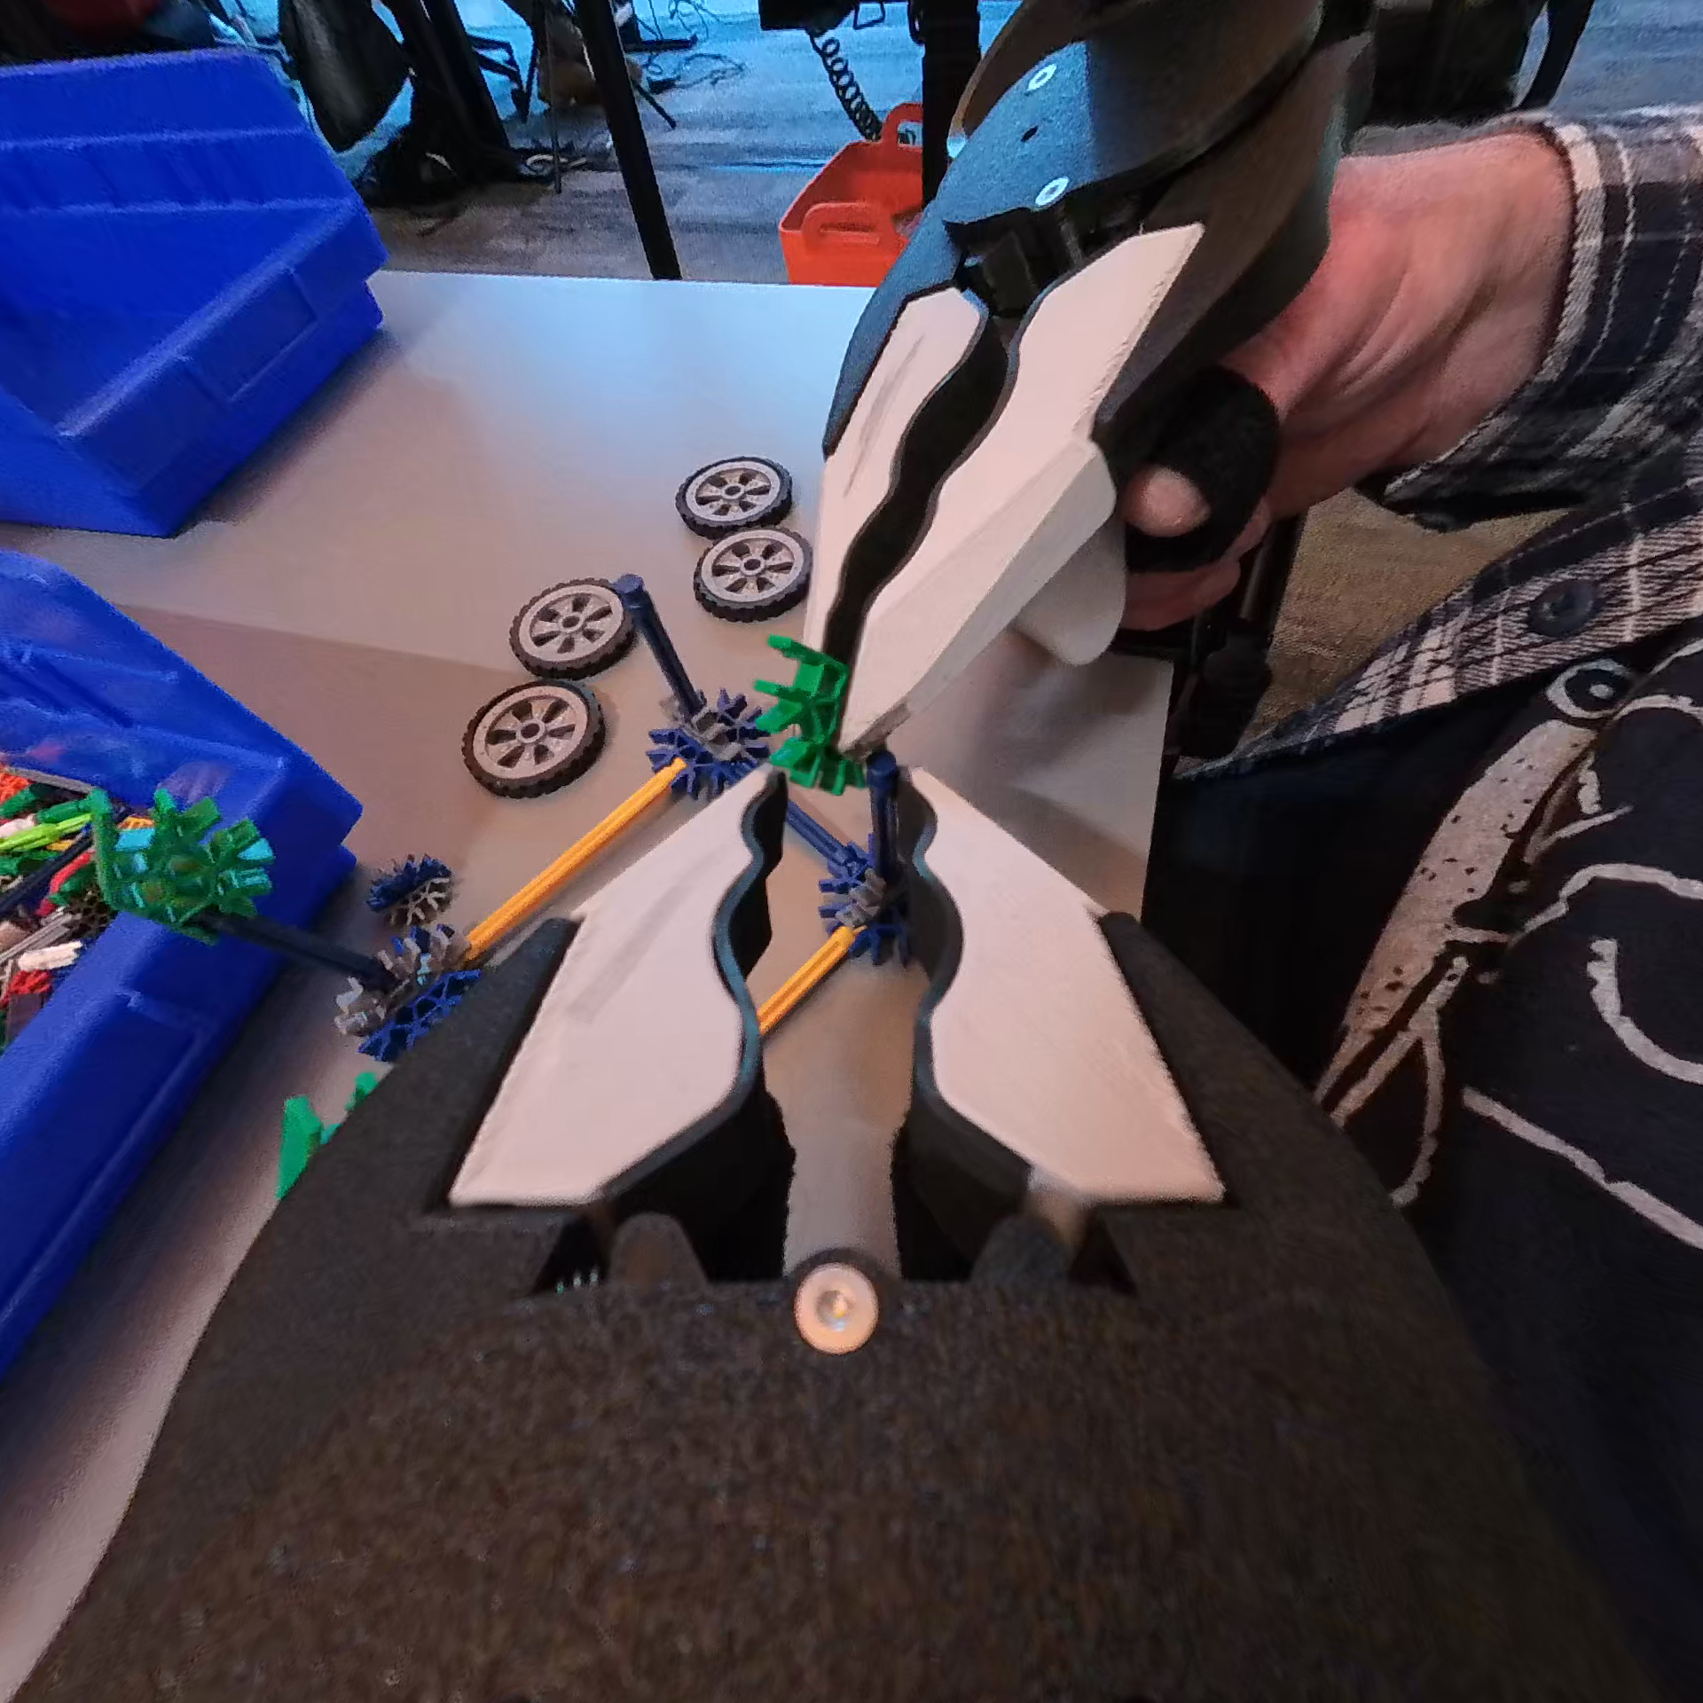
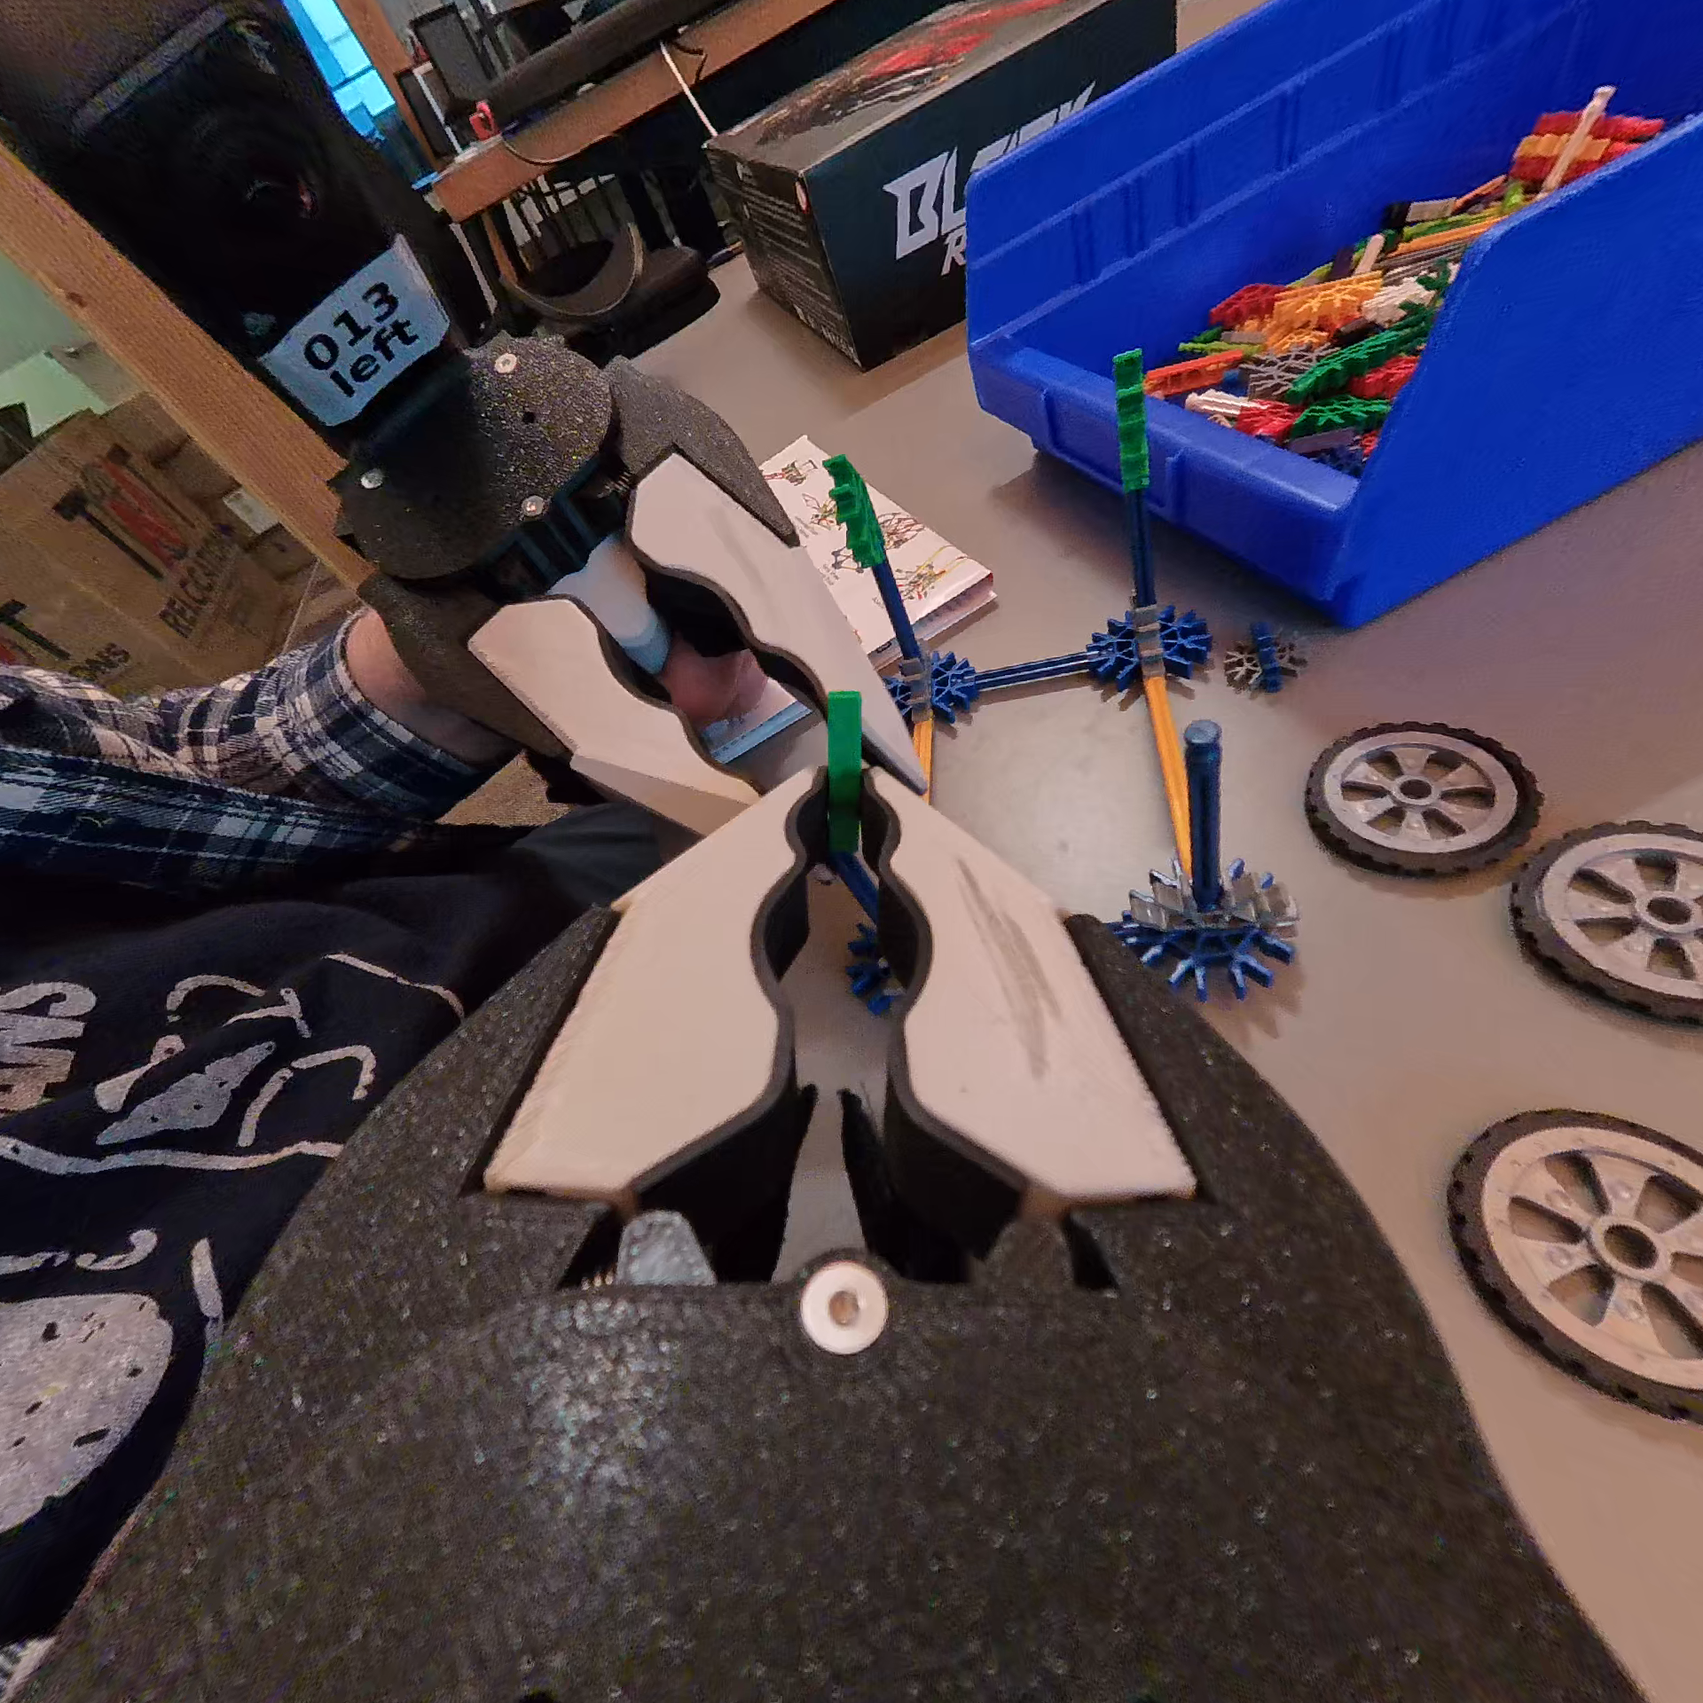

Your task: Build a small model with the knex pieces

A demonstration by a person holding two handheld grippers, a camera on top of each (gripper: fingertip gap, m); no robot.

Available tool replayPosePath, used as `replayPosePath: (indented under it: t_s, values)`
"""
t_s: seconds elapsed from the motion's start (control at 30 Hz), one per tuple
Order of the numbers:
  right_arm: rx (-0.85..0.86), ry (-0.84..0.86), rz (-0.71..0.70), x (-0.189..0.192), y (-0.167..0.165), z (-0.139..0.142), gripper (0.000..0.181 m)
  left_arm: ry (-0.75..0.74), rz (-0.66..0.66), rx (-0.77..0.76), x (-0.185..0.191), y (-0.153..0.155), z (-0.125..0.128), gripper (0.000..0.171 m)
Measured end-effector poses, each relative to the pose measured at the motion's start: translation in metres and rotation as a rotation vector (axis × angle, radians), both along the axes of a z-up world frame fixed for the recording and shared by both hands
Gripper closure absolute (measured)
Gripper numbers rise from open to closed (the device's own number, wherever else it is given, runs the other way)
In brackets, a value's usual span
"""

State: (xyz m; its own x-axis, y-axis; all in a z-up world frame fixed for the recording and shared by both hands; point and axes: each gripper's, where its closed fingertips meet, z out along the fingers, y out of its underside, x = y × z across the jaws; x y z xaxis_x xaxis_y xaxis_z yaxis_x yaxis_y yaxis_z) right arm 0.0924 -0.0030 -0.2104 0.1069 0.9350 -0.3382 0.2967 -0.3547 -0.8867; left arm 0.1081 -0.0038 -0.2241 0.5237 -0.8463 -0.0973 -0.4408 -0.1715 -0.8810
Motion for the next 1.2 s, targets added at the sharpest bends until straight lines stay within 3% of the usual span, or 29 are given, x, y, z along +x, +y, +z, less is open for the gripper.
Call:
replayPosePath:
  t_s: [0.73, 0.83, 1.2]
  values:
    - [0.071, -0.023, 0.049, 0.003, -0.010, -0.001, 0.169, -0.056, -0.066, 0.005, 0.006, -0.003, -0.003, 0.153]
    - [0.055, 0.002, 0.087, 0.003, -0.018, 0.001, 0.148, -0.057, -0.055, 0.008, 0.005, -0.001, -0.004, 0.153]
    - [0.111, -0.021, 0.093, 0.003, -0.021, -0.002, 0.148, -0.052, -0.075, 0.013, 0.006, -0.003, -0.004, 0.153]
